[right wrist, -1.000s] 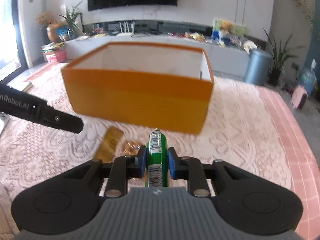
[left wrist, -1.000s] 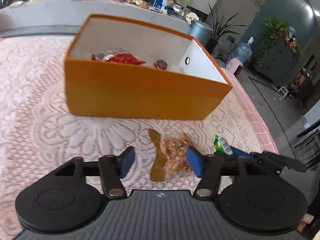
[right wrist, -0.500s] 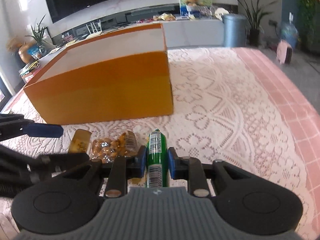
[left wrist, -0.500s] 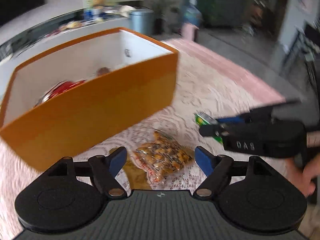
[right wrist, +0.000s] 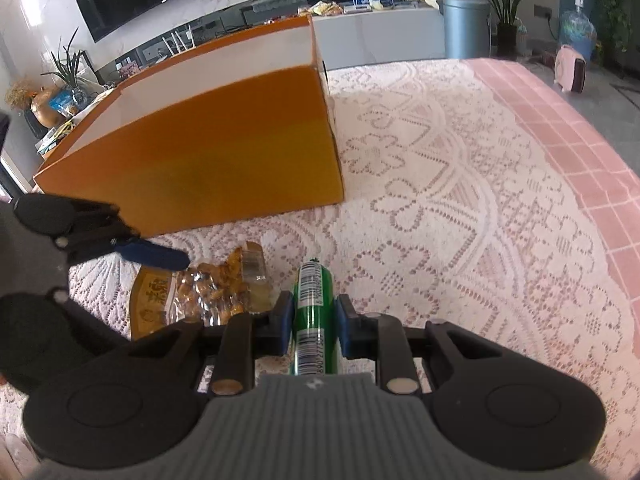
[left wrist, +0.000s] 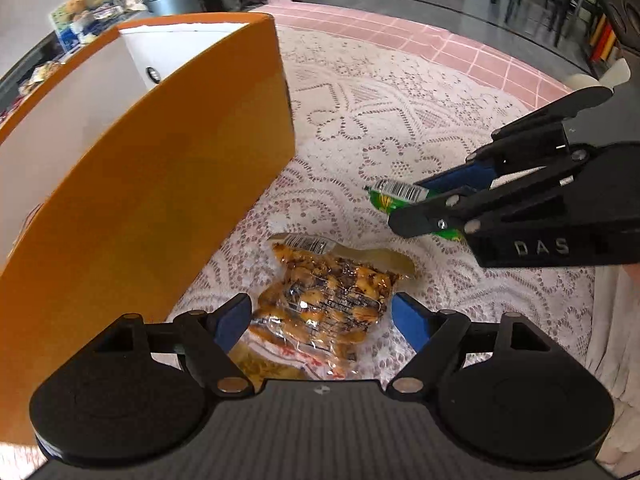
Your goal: Organize snacks
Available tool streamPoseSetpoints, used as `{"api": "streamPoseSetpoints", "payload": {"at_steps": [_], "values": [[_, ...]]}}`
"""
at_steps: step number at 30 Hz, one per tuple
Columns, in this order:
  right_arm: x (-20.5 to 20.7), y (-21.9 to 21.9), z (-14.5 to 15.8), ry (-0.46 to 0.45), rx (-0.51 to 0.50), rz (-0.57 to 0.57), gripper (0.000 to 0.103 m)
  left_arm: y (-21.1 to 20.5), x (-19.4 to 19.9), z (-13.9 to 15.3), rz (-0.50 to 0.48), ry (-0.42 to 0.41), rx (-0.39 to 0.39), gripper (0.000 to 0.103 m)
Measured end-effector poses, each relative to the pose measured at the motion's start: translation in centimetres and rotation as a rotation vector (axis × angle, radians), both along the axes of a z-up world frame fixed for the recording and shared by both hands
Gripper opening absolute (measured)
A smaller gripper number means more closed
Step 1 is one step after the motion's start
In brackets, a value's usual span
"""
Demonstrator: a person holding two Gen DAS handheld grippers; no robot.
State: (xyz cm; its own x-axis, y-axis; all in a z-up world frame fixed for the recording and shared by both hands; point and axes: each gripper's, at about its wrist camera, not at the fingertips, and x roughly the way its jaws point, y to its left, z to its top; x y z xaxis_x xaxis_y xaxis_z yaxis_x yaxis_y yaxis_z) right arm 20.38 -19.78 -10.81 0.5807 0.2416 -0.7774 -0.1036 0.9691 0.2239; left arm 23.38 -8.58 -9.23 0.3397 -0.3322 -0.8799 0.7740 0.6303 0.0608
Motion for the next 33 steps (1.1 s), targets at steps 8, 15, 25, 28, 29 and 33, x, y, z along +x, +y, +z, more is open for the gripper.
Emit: {"api": "streamPoseSetpoints", "payload": {"at_steps": [8,15,25,28,29,33], "values": [[0.2,0.0,-0.4,0.031,0.013,-0.007,0.020,-0.3,0.9,-1.2,0.022,0.032,-0.021,0.100],[0.4,0.0,-0.5,0.033,0.011,-0.008,0.020,0.1,0.0,-1.1,0.148,0.005,-0.056,0.091],[-0.8,0.5,0.8,-0.069,-0.022,0.017,0.020,2.8,-1.9,1.5,0.404,-0.051,-0.128,0.090],[-1.3,0.6,1.4,-0.102,-0.019,0.029,0.020,4.2,-3.2,3.5,0.464,-0.083,-0.191,0.090],[-1.5,0.6,1.6,-0.113,-0.020,0.034,0.020,4.5,-3.6,4.1,0.477,-0.092,-0.208,0.090],[-2.4,1.0,2.6,-0.155,-0.032,0.055,0.020,6.3,-4.9,6.8,0.536,-0.139,-0.279,0.090]]}}
